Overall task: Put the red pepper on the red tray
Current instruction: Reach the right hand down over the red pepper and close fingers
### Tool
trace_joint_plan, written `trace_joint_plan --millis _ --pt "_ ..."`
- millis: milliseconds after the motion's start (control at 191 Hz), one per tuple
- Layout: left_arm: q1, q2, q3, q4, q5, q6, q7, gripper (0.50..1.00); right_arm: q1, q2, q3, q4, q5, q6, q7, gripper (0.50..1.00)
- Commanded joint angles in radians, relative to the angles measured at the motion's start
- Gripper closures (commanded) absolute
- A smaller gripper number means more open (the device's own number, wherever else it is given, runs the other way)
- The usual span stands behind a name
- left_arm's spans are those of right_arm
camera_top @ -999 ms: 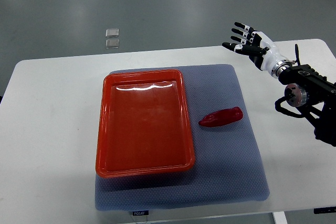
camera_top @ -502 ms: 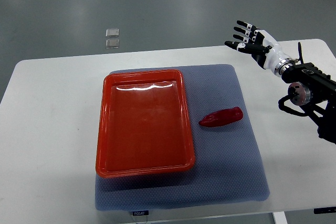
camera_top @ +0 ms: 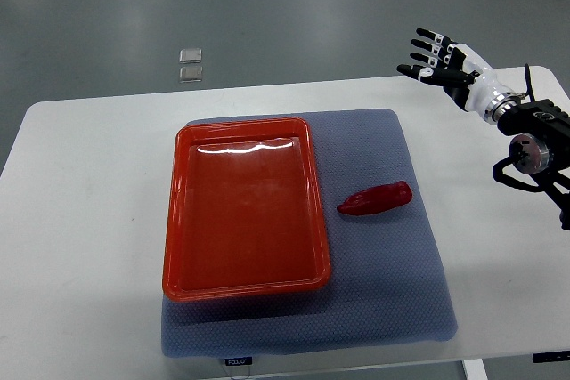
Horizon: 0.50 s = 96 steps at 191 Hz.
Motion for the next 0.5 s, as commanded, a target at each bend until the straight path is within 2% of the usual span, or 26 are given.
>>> trace_joint_plan --millis 0,126,330,497 --pt "0.0 0.0 -0.002 0.0 0.0 0.0 0.0 0.5 0.003 -0.032 -0.016 0.036 -0.022 0.007 0.003 0.587" --pt "0.0 0.0 0.0 0.0 0.0 0.0 0.0 0.5 0.012 -0.113 -0.07 0.165 -0.143 0.004 0.009 0.587" --pt "0.0 0.0 0.0 0.0 0.0 0.0 0.0 0.5 0.065 -0.237 -0.242 0.371 -0.45 -0.006 0.056 0.587" --pt "0.0 0.0 0.0 0.0 0.0 0.0 0.0 0.5 0.106 -0.283 -0.403 0.444 -0.724 -0.009 0.084 0.587"
